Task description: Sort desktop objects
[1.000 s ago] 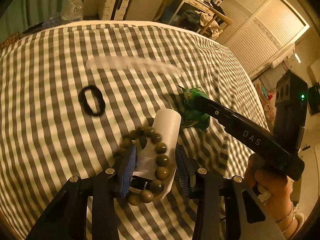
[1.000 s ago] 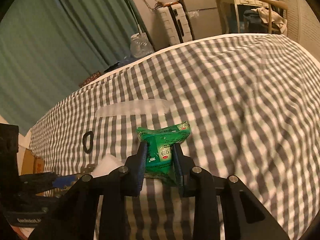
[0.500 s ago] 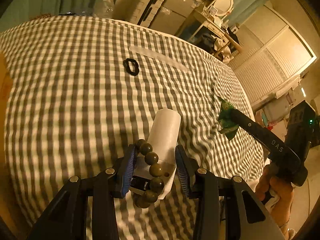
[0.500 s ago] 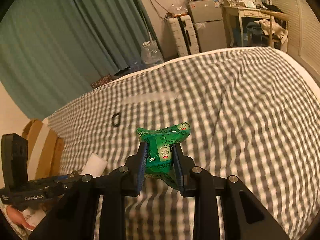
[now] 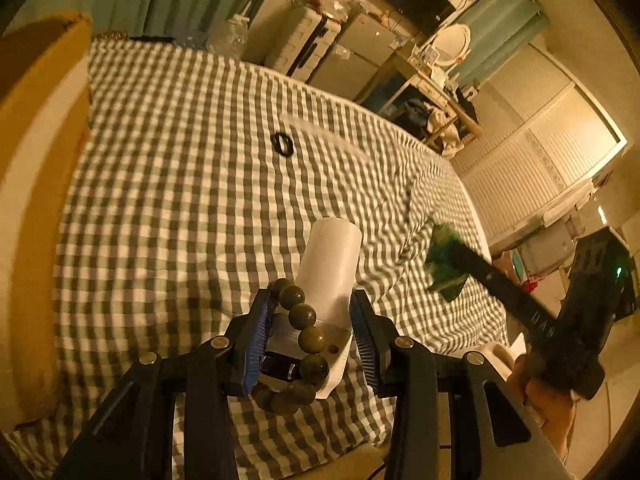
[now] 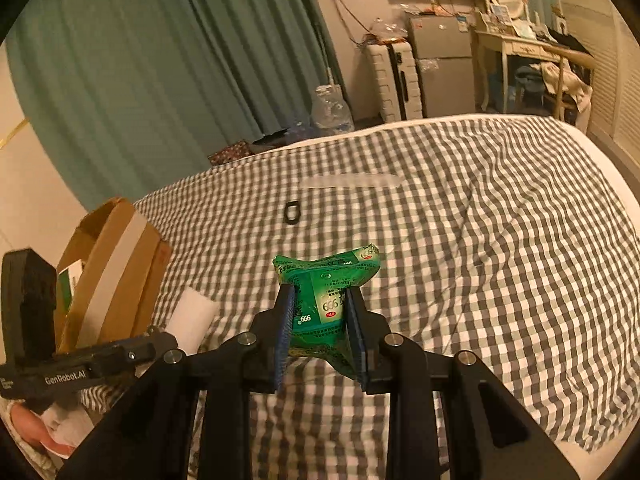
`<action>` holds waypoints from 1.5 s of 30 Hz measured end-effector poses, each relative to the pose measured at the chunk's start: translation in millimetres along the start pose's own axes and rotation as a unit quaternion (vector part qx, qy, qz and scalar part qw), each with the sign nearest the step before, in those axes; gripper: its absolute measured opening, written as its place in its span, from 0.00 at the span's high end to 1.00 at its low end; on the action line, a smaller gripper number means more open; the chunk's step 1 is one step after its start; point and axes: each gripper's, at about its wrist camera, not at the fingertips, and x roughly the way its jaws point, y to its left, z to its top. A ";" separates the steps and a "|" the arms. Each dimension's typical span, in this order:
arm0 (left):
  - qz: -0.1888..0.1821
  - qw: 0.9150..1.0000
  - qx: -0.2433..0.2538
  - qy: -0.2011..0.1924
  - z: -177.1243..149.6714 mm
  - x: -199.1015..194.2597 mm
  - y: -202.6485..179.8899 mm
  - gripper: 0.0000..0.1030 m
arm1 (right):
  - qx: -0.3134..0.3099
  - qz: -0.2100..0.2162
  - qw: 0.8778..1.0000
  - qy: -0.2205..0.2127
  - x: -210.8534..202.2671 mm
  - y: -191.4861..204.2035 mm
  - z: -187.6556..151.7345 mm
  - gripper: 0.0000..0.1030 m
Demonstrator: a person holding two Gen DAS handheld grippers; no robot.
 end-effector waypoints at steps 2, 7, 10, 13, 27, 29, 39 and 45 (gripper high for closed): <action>-0.001 1.000 0.000 -0.013 5.6 -14.0 0.8 0.61 | -0.010 0.010 1.000 0.000 -6.2 12.5 -0.4 0.75; 0.001 0.999 0.005 -0.043 26.1 -56.2 2.2 0.61 | -0.024 0.046 0.999 -0.007 -22.3 43.4 10.2 0.75; 0.006 0.998 0.008 -0.062 41.9 -85.1 5.8 0.61 | -0.038 0.071 0.997 -0.013 -29.6 67.0 21.6 0.75; 0.021 0.996 0.010 -0.084 61.2 -118.0 11.4 0.61 | -0.059 0.102 0.993 -0.016 -34.4 100.2 32.4 0.75; 0.136 0.984 -0.033 -0.113 77.6 -219.9 133.1 0.61 | -0.142 0.204 0.968 0.045 16.9 278.2 30.8 0.75; 0.141 0.983 -0.044 -0.108 71.1 -215.3 151.7 0.61 | -0.148 0.210 0.964 0.064 32.4 296.4 21.5 0.75; 0.149 0.982 0.000 -0.114 59.8 -204.5 171.0 0.38 | -0.204 0.162 0.963 0.072 66.6 338.8 -10.1 0.53; 0.180 0.971 0.030 -0.152 61.0 -217.0 147.5 0.19 | -0.259 0.108 0.960 0.009 45.0 338.0 -14.7 0.47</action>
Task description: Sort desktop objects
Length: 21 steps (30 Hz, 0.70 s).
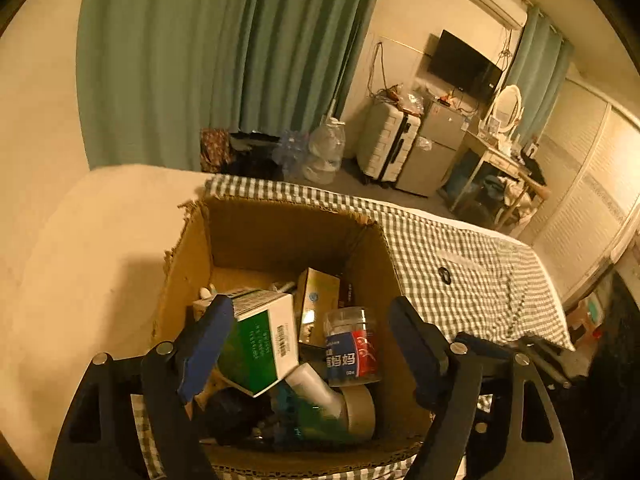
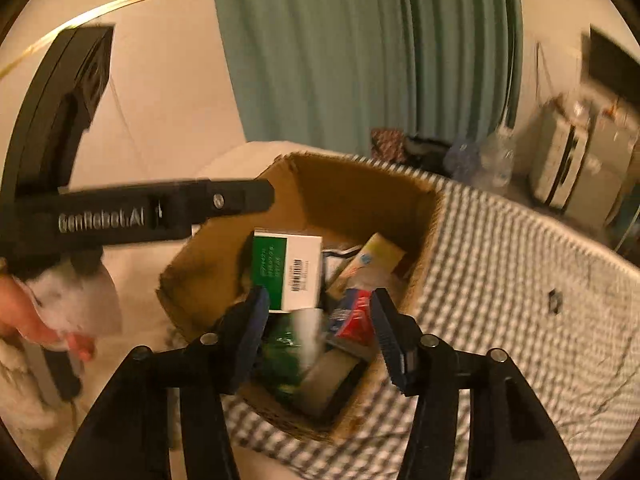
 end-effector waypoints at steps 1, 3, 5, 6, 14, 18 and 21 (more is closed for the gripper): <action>0.013 1.000 0.003 -0.004 0.4 -1.5 -2.6 0.19 | -0.006 -0.009 1.000 -0.005 -5.3 -2.2 -1.5 0.47; 0.050 0.999 0.008 -0.018 1.9 -5.9 -9.0 0.18 | -0.013 -0.023 0.999 -0.018 -15.9 -10.0 -3.6 0.44; 0.061 0.998 0.005 -0.033 0.4 -10.3 -15.5 0.12 | -0.010 -0.036 0.999 -0.028 -24.7 -22.6 -6.0 0.41; 0.060 0.997 0.005 -0.038 -0.5 -10.3 -19.6 0.11 | -0.006 -0.041 0.999 -0.031 -27.9 -28.2 -7.2 0.41; 0.063 0.997 0.020 -0.042 -14.2 -4.6 -77.7 0.04 | 0.047 -0.073 0.994 -0.070 -73.1 -101.1 -20.0 0.36; 0.086 0.994 0.027 -0.056 -16.8 10.0 -112.4 0.00 | 0.047 -0.091 0.987 -0.121 -102.1 -145.9 -32.4 0.12; 0.084 0.994 0.012 -0.064 -15.4 26.0 -132.6 0.00 | 0.025 -0.125 0.981 -0.144 -118.3 -178.8 -43.4 0.02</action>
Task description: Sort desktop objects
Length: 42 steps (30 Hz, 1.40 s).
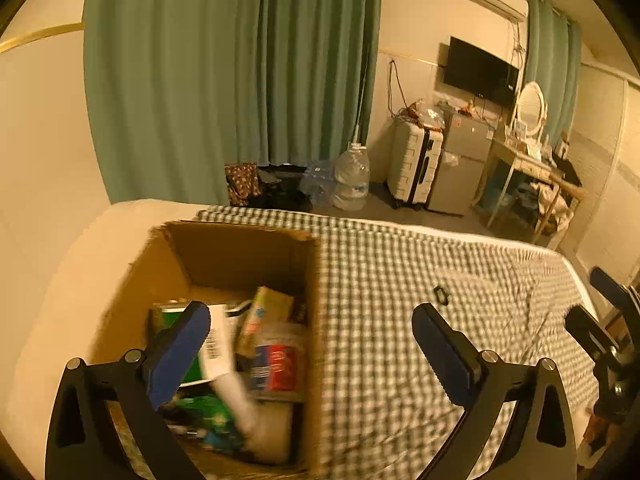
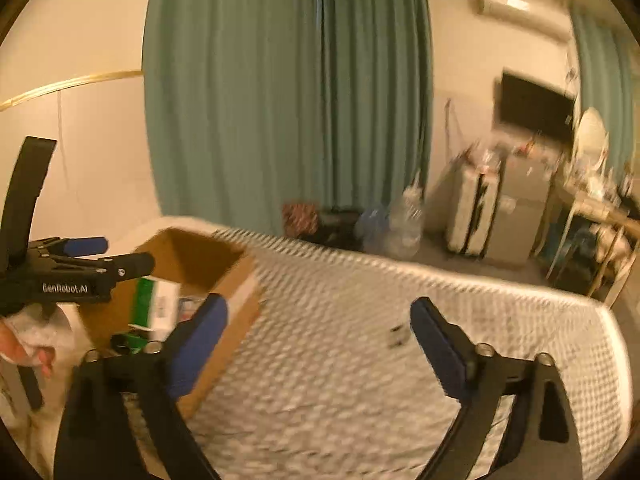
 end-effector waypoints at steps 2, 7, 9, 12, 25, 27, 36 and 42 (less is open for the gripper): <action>0.005 1.000 -0.013 -0.004 -0.6 12.2 -17.5 0.00 | 0.004 -0.008 1.000 0.015 4.0 -27.0 -6.1 0.00; 0.009 1.000 -0.019 0.005 -8.4 52.9 -61.5 0.00 | 0.093 -0.044 0.994 0.024 14.1 -97.7 -35.1 0.00; 0.007 1.000 -0.011 0.022 -13.9 72.7 -80.4 0.00 | 0.124 -0.060 0.990 0.042 22.9 -127.7 -46.8 0.00; 0.005 0.999 0.010 0.038 -22.5 101.3 -108.4 0.00 | 0.130 -0.074 0.987 0.060 33.6 -162.5 -56.7 0.00; 0.028 0.996 0.049 0.067 -50.6 245.0 -213.6 0.00 | -0.017 -0.018 0.989 0.148 150.2 -216.1 -73.5 0.01; 0.033 0.997 0.030 0.058 -49.9 262.5 -217.0 0.00 | -0.078 0.006 0.986 0.146 173.2 -204.7 -72.3 0.01; 0.031 0.993 -0.019 0.108 -69.2 319.1 -203.9 0.03 | -0.149 0.047 0.958 0.241 274.9 -191.4 -95.6 0.35; -0.012 0.994 0.029 0.100 -64.1 312.9 -206.8 0.76 | -0.097 0.062 0.957 0.266 291.7 -198.4 -110.3 0.59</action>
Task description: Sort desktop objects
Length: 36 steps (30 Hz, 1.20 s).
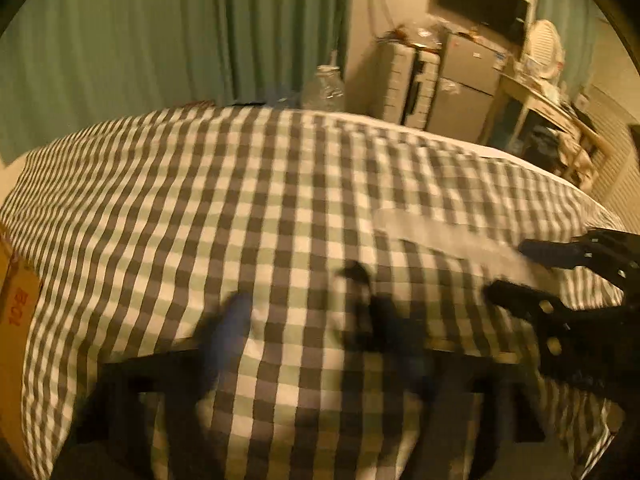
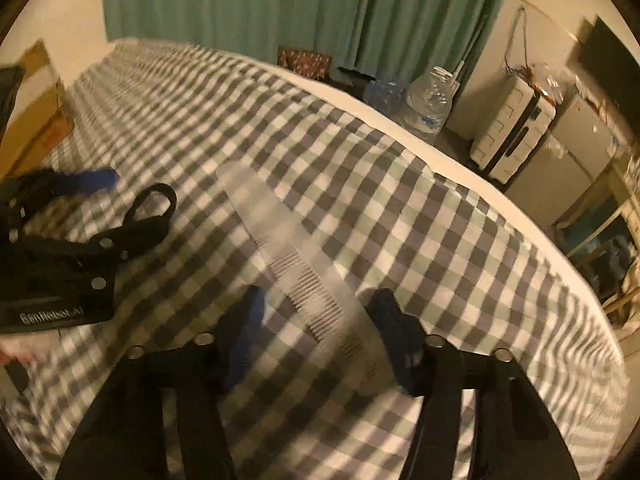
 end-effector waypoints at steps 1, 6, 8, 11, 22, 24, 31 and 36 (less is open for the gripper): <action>-0.014 1.000 0.008 0.002 1.4 -0.4 0.1 0.86 | 0.007 0.001 1.000 0.004 -1.6 1.1 -0.3 0.62; -0.056 0.998 0.021 0.027 2.0 -12.1 4.4 0.95 | 0.003 -0.032 0.999 0.019 -28.0 32.8 -10.5 0.85; -0.067 0.997 0.015 0.031 -0.2 -22.5 10.6 0.95 | 0.000 -0.027 1.000 0.011 -47.4 51.8 -19.8 0.96; -0.076 0.996 0.008 0.041 -10.3 -40.4 19.3 0.95 | 0.024 -0.001 1.000 0.020 -61.0 70.4 -35.6 0.97; -0.100 0.992 -0.014 0.069 -46.6 -98.0 50.5 0.95 | 0.180 0.096 0.979 0.027 -94.5 81.3 -91.4 0.97; -0.104 0.992 -0.014 0.072 -49.8 -97.1 51.1 0.95 | 0.157 0.081 0.983 0.043 -90.0 94.1 -94.7 0.97; -0.109 0.989 -0.034 0.091 -62.2 -86.0 60.7 0.95 | 0.184 0.099 0.978 0.024 -91.1 93.6 -98.2 0.97; -0.119 0.989 -0.047 0.073 -46.9 -97.0 67.4 0.95 | 0.240 0.137 0.961 -0.016 -113.4 75.9 -90.3 0.97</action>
